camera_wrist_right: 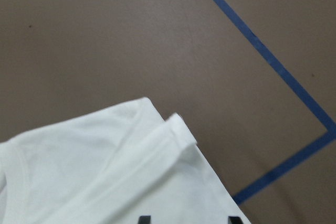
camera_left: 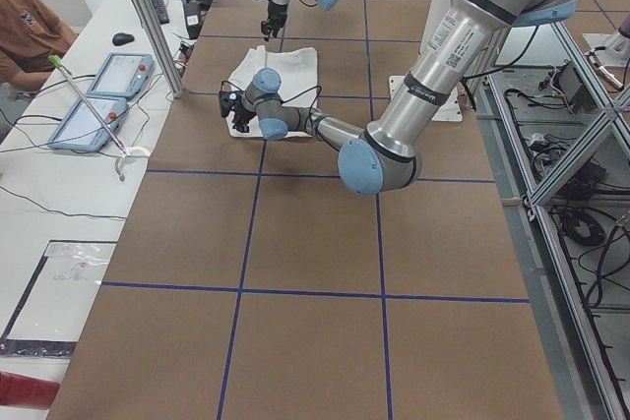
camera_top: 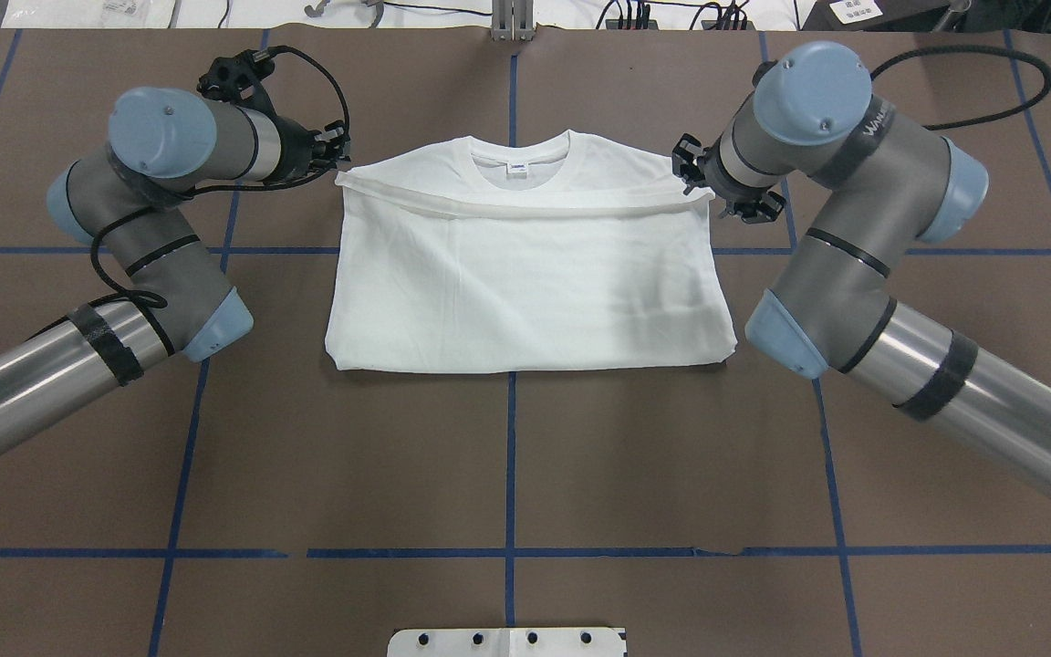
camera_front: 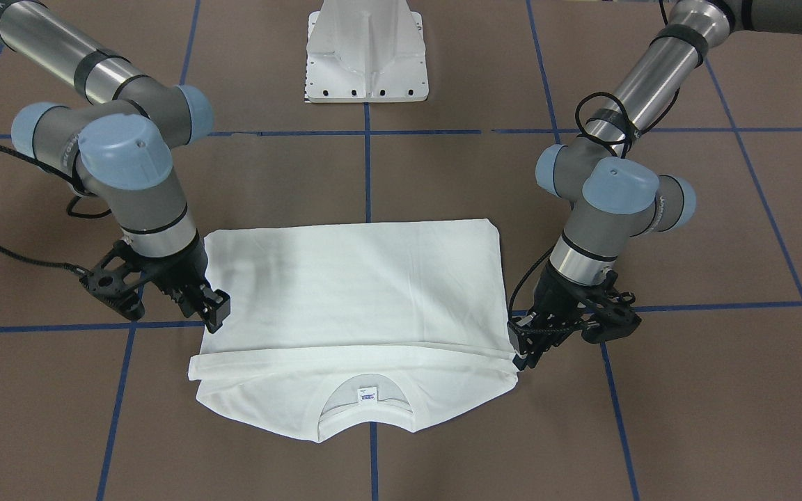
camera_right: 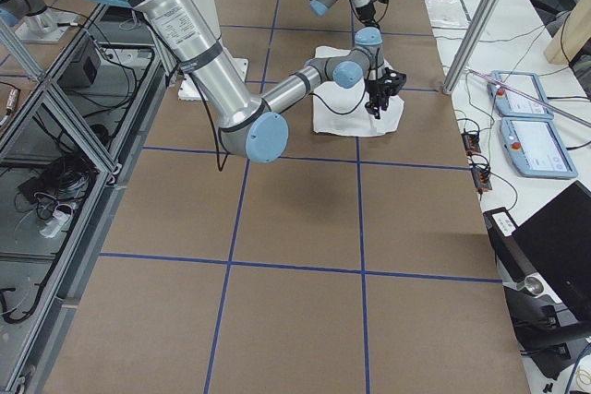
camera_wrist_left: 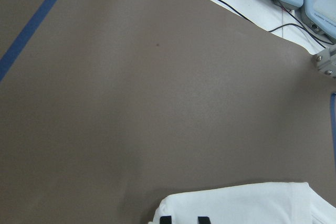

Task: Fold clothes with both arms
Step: 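Move the right gripper down to the folded shirt's side edge and grasp it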

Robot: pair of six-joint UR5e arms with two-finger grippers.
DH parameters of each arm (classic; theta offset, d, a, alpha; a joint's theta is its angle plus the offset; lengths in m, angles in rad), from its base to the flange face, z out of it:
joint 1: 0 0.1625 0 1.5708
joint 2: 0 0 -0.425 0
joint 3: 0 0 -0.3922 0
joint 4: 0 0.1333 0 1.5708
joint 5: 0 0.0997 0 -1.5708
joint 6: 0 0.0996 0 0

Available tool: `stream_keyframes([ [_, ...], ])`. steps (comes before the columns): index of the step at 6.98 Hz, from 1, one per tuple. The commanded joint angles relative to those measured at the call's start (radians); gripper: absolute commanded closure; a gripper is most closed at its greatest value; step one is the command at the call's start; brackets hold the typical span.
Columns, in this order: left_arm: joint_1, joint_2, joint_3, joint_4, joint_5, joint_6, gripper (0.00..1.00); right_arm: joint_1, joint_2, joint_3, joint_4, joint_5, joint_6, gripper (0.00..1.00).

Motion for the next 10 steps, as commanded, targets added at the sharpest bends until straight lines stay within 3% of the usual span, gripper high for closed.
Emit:
stream_keyframes([
  [1,-0.003,0.007,0.000,-0.006,0.000,0.001,0.71,-0.092,-0.109,0.120,0.002,-0.001,0.155,0.36],
  [3,-0.006,0.009,0.000,-0.006,0.000,0.003,0.71,-0.135,-0.158,0.159,0.002,-0.022,0.199,0.34],
  [10,-0.004,0.020,0.001,-0.003,0.003,0.004,0.71,-0.186,-0.210,0.128,0.057,-0.050,0.248,0.31],
])
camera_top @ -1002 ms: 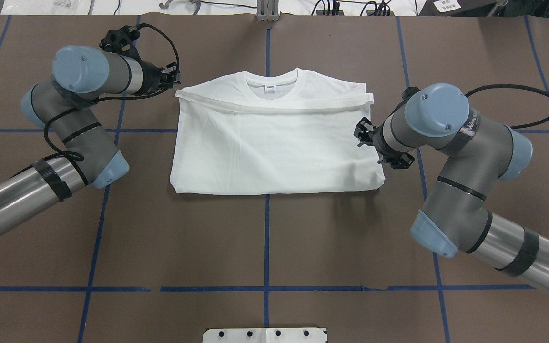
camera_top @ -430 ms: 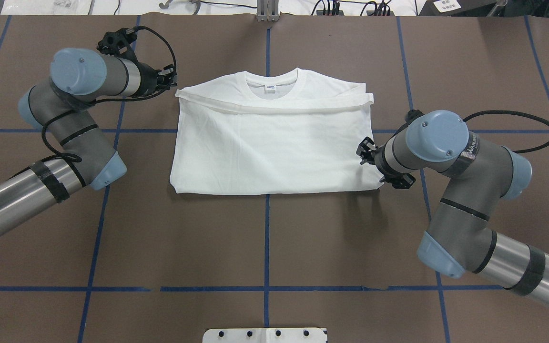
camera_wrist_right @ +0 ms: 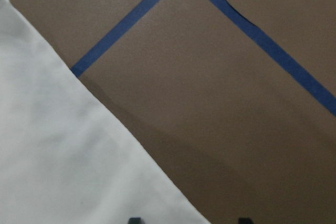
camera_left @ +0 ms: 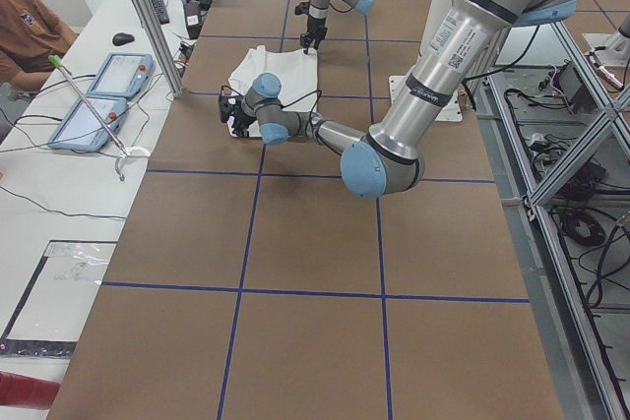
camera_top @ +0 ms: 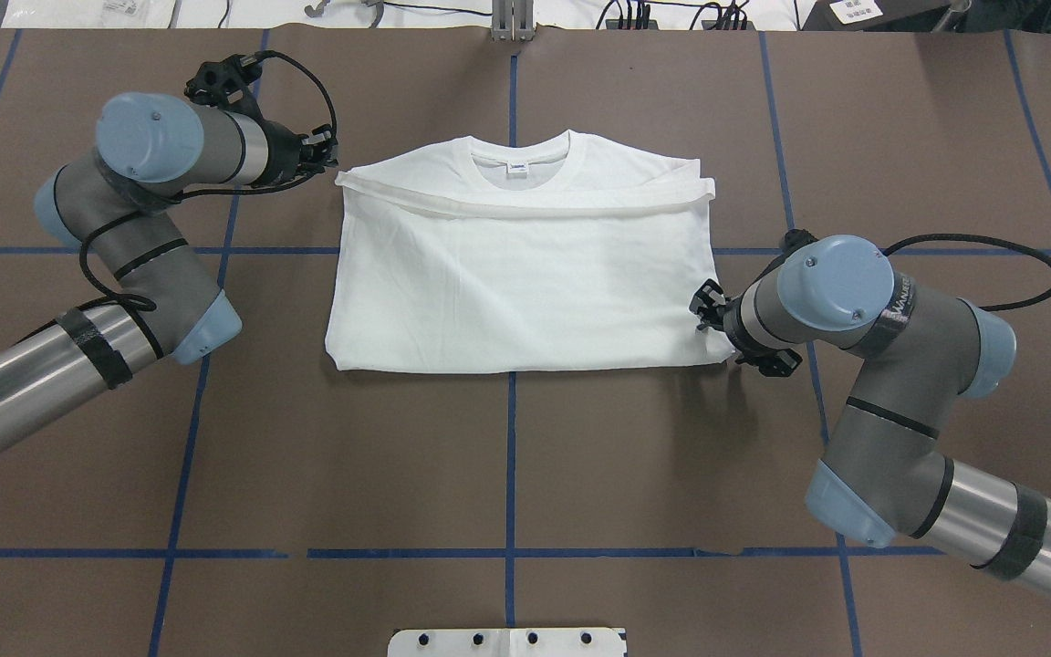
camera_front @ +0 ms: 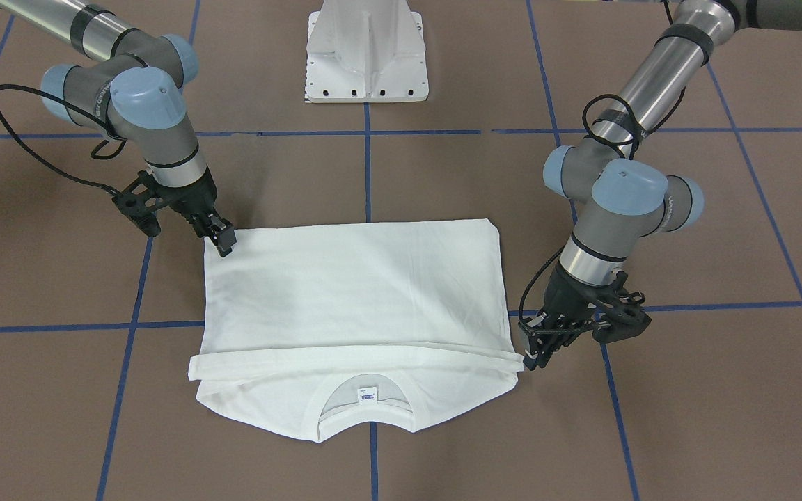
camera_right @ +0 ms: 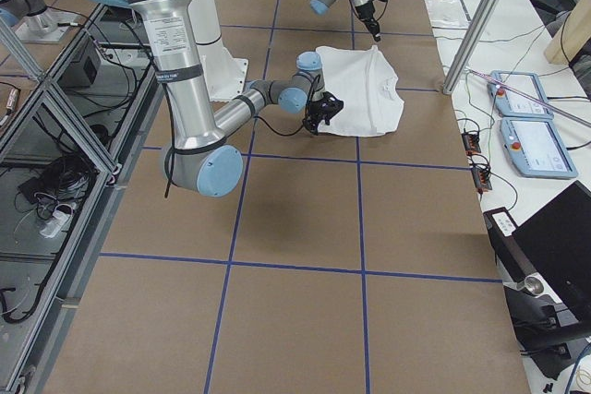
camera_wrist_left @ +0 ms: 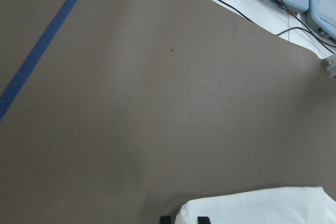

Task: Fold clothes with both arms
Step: 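Move the right gripper down to the folded shirt's side edge and grasp it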

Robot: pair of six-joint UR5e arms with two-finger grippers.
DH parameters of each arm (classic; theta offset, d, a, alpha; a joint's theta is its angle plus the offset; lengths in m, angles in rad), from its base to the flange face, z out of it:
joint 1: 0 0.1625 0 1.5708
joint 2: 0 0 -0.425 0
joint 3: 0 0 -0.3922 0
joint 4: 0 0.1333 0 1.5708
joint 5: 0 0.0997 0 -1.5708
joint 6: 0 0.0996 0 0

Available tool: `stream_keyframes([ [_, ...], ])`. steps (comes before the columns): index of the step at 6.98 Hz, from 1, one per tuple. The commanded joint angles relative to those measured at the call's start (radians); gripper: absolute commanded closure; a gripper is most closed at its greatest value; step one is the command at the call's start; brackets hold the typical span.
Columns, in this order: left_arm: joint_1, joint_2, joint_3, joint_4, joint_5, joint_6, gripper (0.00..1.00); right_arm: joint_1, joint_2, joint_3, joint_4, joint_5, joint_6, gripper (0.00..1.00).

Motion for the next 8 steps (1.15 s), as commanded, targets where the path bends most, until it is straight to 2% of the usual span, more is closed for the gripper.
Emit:
stream_keyframes([
  [1,0.000,0.000,0.002,0.000,0.000,0.000,0.71,-0.004,-0.002,-0.001,0.000,-0.005,0.008,0.58],
  [2,0.000,0.000,0.002,0.001,0.000,0.000,0.71,-0.004,-0.001,-0.001,0.000,-0.003,0.015,1.00],
  [4,-0.002,0.000,0.001,0.001,0.000,0.000,0.71,-0.004,0.004,0.014,0.000,0.000,0.015,1.00],
  [5,0.000,0.000,0.001,0.001,0.000,0.000,0.71,-0.004,-0.014,0.066,0.000,0.003,0.016,1.00],
  [6,0.000,0.002,-0.002,0.000,0.000,-0.003,0.71,-0.039,-0.104,0.206,-0.007,0.030,0.028,1.00],
  [7,0.000,0.005,-0.036,0.001,-0.003,-0.009,0.71,-0.096,-0.208,0.322,-0.004,0.096,0.031,1.00],
  [8,0.008,0.020,-0.098,0.013,-0.010,-0.033,0.71,-0.202,-0.223,0.380,-0.013,0.102,0.044,1.00],
])
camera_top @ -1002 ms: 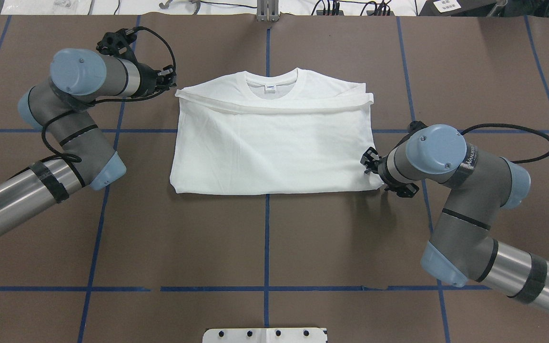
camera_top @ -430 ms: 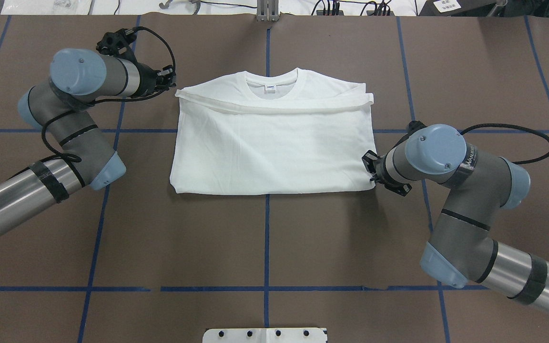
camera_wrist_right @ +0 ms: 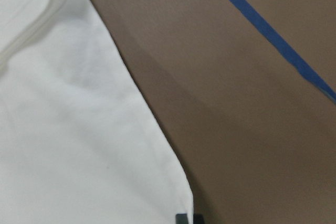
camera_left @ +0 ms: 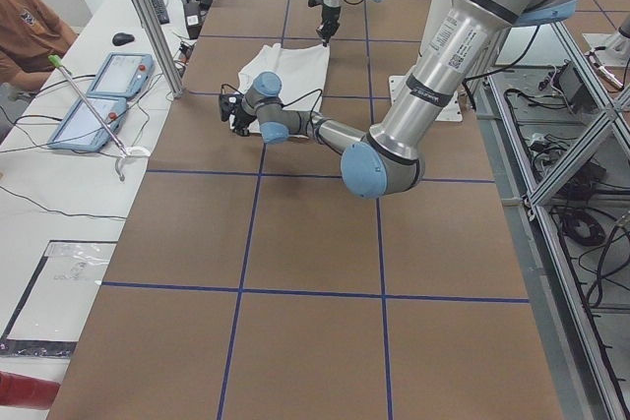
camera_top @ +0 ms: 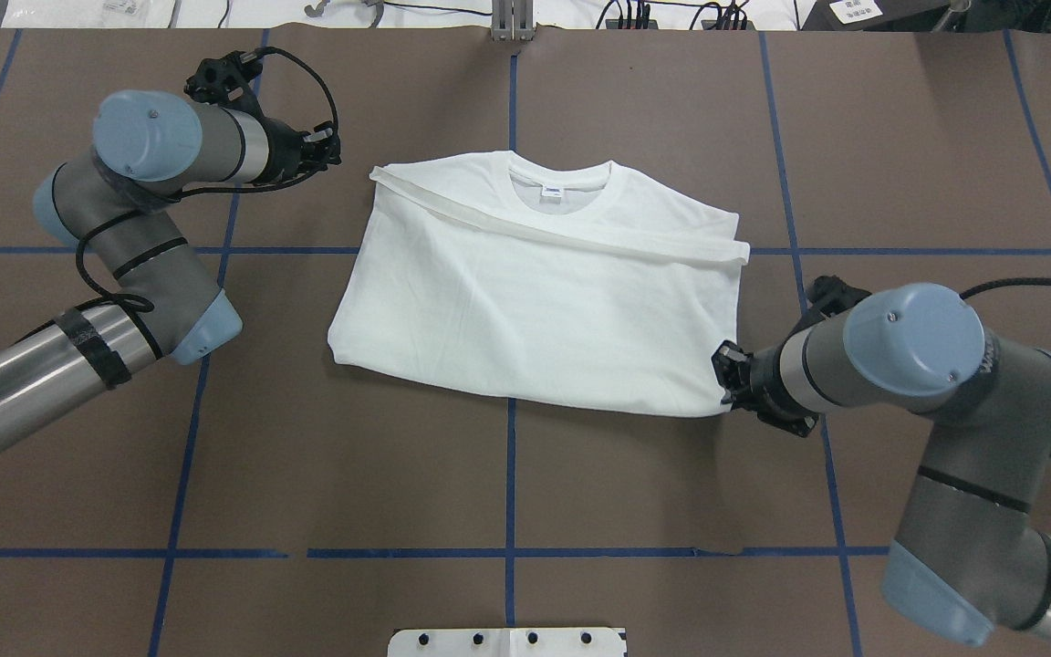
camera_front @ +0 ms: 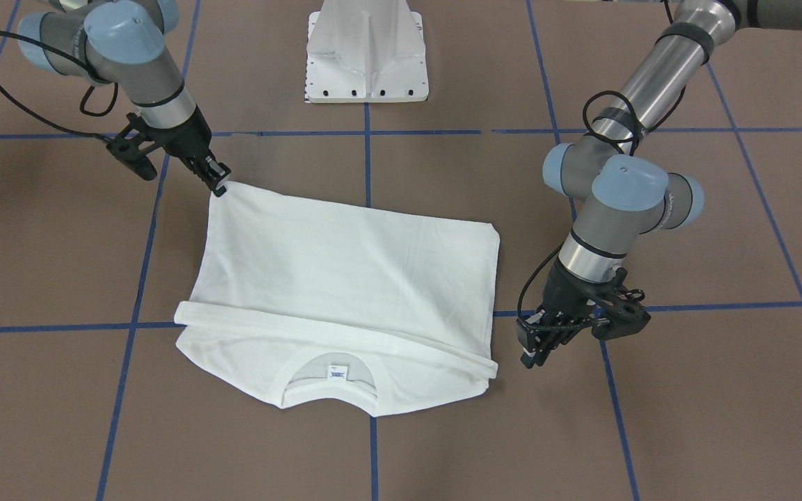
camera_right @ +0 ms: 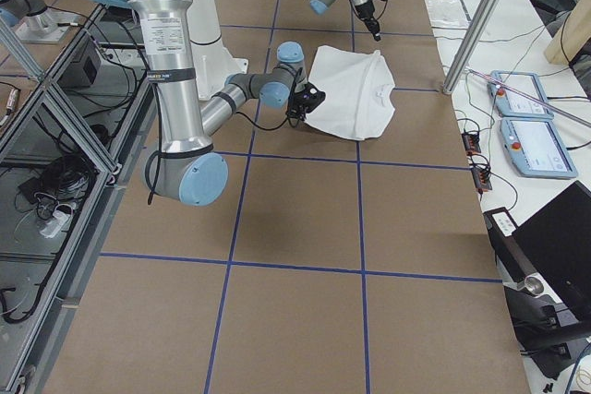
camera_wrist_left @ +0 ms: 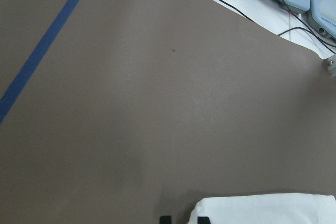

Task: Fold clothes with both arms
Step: 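Drag the shirt toward the robot with the right gripper while the left gripper approaches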

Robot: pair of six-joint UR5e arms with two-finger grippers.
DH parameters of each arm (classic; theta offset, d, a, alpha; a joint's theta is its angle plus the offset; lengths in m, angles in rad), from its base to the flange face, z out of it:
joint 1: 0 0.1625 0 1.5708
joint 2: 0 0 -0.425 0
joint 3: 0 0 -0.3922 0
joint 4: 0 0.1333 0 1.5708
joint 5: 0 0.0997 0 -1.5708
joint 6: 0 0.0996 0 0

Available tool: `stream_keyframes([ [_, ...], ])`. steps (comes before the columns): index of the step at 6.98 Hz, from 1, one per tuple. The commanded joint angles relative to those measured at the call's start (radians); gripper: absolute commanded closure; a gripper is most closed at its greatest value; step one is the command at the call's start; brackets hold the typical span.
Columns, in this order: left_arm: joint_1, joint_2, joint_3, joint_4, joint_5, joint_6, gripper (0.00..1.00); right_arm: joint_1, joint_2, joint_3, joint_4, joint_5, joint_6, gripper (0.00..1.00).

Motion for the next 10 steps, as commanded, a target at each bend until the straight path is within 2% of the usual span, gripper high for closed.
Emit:
stream_keyframes([
  [1,0.019,0.052,-0.138,0.012,-0.025,-0.070,0.71,-0.212,-0.074,0.143,-0.007,0.045,0.068,1.00],
  [3,0.021,0.138,-0.283,0.011,-0.151,-0.182,0.71,-0.427,-0.155,0.223,-0.007,0.102,0.137,1.00],
  [4,0.039,0.163,-0.342,0.013,-0.157,-0.242,0.71,-0.510,-0.166,0.228,-0.007,0.092,0.154,1.00],
  [5,0.074,0.205,-0.400,0.013,-0.167,-0.294,0.69,-0.524,-0.165,0.227,-0.007,0.089,0.212,0.01],
  [6,0.112,0.227,-0.429,0.013,-0.167,-0.369,0.66,-0.464,-0.160,0.228,-0.004,0.090,0.234,0.00],
  [8,0.229,0.276,-0.505,0.022,-0.156,-0.547,0.50,-0.237,-0.150,0.219,0.004,0.101,0.220,0.00],
  [9,0.298,0.281,-0.513,0.066,-0.130,-0.597,0.47,-0.089,-0.093,0.201,0.002,0.107,0.212,0.00],
  [10,0.374,0.273,-0.514,0.151,-0.042,-0.606,0.47,0.031,-0.078,0.166,0.004,0.111,0.176,0.00],
])
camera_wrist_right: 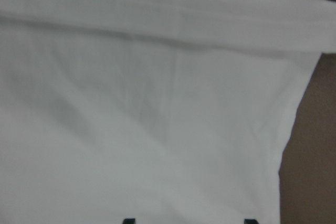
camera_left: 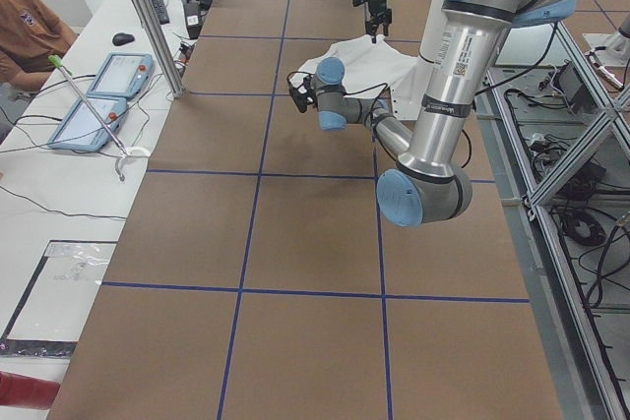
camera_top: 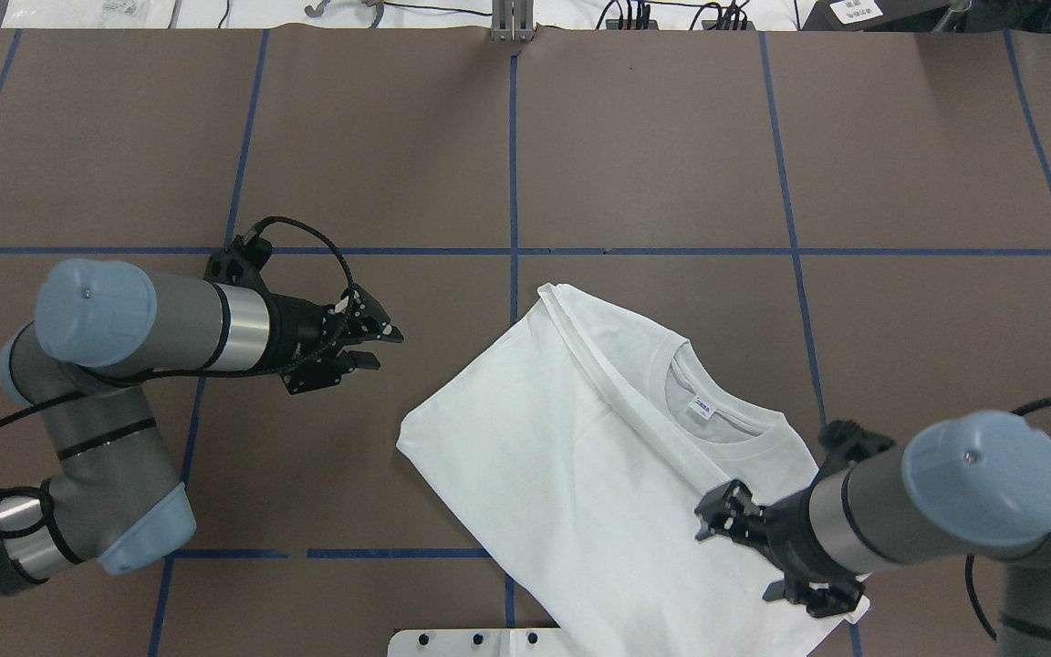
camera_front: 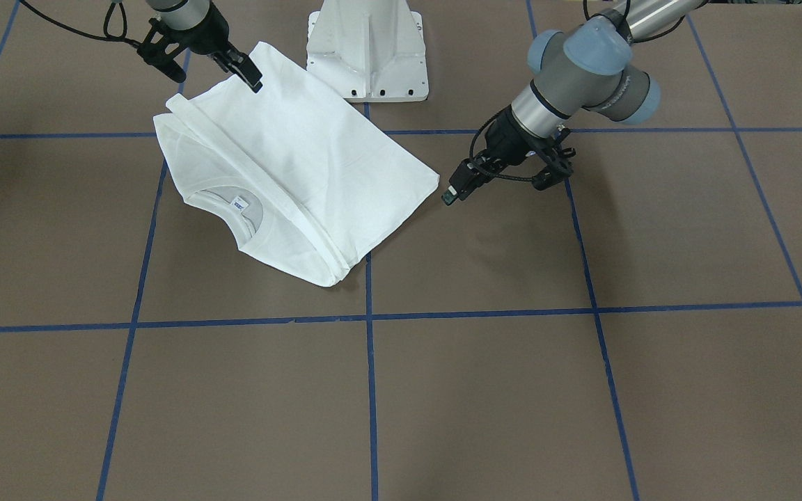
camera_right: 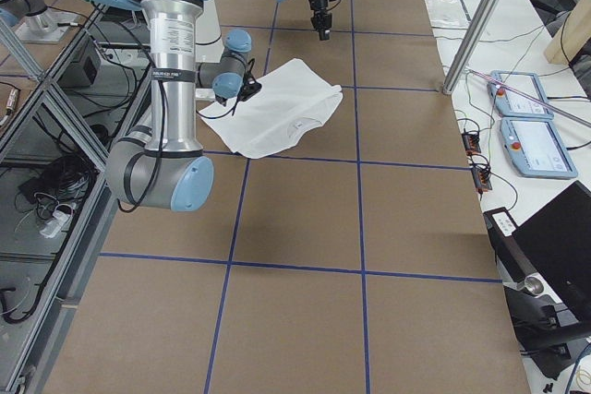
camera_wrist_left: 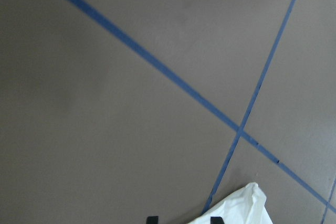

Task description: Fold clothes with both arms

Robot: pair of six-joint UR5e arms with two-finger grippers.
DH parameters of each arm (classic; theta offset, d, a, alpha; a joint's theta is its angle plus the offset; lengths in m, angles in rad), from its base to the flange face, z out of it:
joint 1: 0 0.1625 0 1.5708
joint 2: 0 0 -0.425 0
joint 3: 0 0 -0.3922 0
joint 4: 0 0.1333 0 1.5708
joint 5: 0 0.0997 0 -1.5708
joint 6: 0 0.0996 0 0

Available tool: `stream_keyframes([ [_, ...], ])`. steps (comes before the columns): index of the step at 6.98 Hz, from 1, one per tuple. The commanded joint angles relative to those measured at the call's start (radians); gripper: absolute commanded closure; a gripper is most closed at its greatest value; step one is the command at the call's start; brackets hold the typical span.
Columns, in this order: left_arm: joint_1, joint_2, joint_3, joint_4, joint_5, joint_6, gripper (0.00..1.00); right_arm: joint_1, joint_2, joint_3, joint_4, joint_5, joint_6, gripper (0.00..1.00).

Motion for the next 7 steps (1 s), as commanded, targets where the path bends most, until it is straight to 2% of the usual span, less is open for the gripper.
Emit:
stream_keyframes([
  [1,0.135,-0.008,-0.014,0.142,0.130,-0.040,0.46,0.235,0.082,-0.074,0.001,0.006,-0.085,0.00],
  [3,0.159,-0.051,-0.022,0.306,0.139,-0.068,0.46,0.255,0.156,-0.134,0.001,0.003,-0.089,0.00],
  [5,0.166,-0.053,-0.031,0.328,0.137,-0.068,0.48,0.254,0.158,-0.135,0.000,0.000,-0.087,0.00],
  [6,0.166,-0.050,-0.083,0.404,0.137,-0.063,0.48,0.254,0.161,-0.134,0.000,-0.002,-0.083,0.00],
  [7,0.172,-0.045,-0.085,0.415,0.139,-0.065,0.48,0.254,0.161,-0.134,0.000,0.000,-0.081,0.00],
])
